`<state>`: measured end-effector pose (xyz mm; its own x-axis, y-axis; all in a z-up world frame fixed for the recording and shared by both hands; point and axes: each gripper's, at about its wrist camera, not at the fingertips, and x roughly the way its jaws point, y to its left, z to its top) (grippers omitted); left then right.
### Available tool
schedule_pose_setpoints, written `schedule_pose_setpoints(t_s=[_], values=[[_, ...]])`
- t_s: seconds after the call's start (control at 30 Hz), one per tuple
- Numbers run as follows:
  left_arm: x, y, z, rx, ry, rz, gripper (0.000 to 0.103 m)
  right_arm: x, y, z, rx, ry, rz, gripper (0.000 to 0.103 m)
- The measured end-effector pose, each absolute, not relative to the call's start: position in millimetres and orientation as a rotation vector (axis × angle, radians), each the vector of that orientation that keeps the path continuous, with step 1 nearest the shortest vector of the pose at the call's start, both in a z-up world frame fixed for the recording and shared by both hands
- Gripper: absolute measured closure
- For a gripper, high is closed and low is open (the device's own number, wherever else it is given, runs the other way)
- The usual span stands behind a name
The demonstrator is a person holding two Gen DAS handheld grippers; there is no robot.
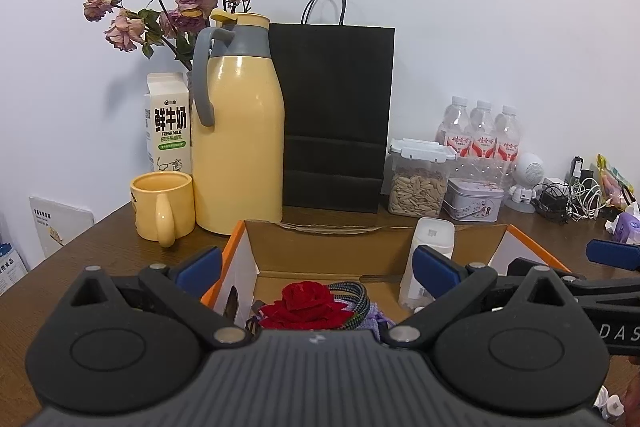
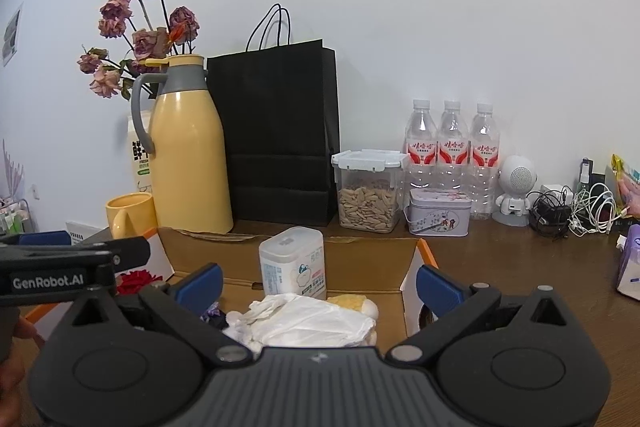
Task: Organize objects
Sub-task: 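Carry the red rose and white tissue over the box, then open both grippers to drop the rose and tissue into the box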
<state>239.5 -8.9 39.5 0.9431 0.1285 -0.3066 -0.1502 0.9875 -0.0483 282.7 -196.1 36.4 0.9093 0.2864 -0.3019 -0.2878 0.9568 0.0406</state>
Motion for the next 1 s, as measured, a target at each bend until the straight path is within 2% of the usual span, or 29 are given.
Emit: schedule_pose_setpoints(t_s=[0.53, 1.0], values=[[210.0, -14.8, 62.8, -0.08, 0.279, 0.118, 0.0, 254.0, -207.1, 59.5, -0.045, 0.279, 0.303, 0.0], [171.8, -12.7, 53.8, -0.063, 0.36, 0.139, 0.0, 211.3, -243.3, 51.6, -0.083, 0.354, 0.307, 0.0]])
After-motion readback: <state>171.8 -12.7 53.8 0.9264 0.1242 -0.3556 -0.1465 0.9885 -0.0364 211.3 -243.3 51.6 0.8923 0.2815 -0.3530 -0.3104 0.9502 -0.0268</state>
